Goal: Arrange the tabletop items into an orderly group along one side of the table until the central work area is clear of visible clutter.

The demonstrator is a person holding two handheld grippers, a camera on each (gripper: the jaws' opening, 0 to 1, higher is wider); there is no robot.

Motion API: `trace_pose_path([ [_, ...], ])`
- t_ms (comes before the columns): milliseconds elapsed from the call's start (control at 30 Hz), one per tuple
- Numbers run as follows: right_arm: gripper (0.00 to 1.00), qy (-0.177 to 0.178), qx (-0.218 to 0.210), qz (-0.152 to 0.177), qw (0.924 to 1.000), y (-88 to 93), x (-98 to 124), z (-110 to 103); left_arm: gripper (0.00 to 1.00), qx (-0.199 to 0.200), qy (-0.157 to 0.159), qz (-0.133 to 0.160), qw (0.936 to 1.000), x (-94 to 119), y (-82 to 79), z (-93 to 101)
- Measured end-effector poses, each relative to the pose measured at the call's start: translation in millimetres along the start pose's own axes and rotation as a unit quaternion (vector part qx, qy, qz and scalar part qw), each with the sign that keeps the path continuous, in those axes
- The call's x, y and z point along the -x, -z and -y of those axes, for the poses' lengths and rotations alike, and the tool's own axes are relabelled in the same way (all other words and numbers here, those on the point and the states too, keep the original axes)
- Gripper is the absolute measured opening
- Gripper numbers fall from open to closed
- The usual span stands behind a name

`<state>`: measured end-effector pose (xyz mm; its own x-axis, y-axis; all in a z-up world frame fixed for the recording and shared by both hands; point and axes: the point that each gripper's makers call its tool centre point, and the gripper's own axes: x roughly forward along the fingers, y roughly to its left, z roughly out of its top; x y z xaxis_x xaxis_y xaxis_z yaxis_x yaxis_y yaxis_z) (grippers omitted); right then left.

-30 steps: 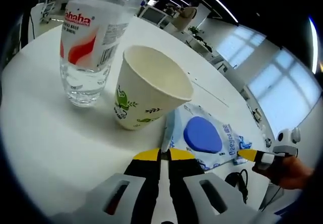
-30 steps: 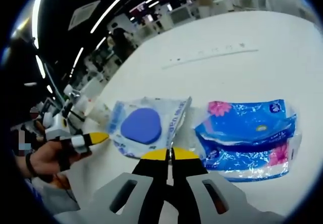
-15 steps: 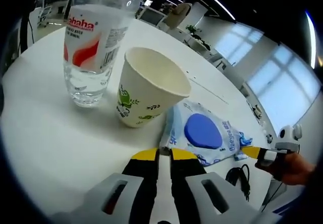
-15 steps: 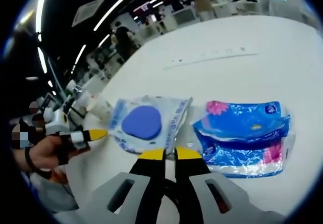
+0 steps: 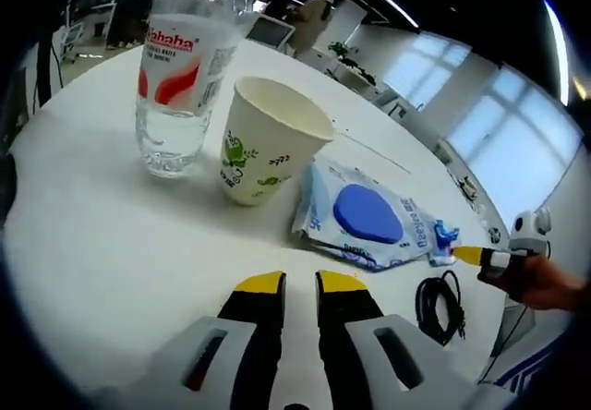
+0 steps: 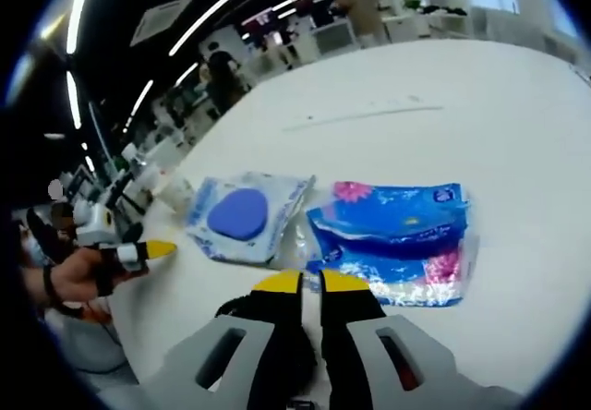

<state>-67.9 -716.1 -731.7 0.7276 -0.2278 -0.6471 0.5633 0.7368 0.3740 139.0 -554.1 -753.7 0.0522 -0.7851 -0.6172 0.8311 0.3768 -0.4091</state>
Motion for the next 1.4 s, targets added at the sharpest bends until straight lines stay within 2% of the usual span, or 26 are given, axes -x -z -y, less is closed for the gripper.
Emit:
trace_pose_path([
  [267, 0.02, 0.033, -0.007, 0.005, 0.9994, 6.4, 19.2, 30.5, 0.15, -0.041, 0.024, -0.008, 0.9989, -0.9, 7.0, 23.3],
  [433, 0.03, 0.071, -0.024, 0.018, 0.9970, 2.0, 28.5, 56.9, 0.16, -0.054, 0.031, -0.011, 0.9980, 2.7, 14.1, 40.9],
  [567, 0.08, 0.097, -0.030, 0.012, 0.9948, 0.4, 27.6, 74.5, 0.19, -0.068, 0.049, -0.018, 0.9963, 4.2, 21.9, 59.0],
  [733, 0.11, 0.109, -0.029, 0.001, 0.9936, -0.3, 18.4, 86.8, 0.21, -0.092, 0.061, -0.030, 0.9934, 7.6, 33.2, 74.0],
  [1033, 0.12, 0.117, -0.034, -0.008, 0.9925, 1.6, 8.2, 92.2, 0.31, -0.132, 0.081, -0.049, 0.9867, 23.6, 49.0, 88.7],
  [1233, 0.04, 0.120, -0.044, 0.000, 0.9918, -2.3, 2.8, 96.6, 0.35, -0.151, 0.086, -0.055, 0.9832, 38.0, 57.0, 94.1],
  [1400, 0.02, 0.119, -0.051, 0.008, 0.9915, -7.6, 2.6, 98.6, 0.37, -0.162, 0.087, -0.060, 0.9811, 51.0, 65.6, 96.0],
])
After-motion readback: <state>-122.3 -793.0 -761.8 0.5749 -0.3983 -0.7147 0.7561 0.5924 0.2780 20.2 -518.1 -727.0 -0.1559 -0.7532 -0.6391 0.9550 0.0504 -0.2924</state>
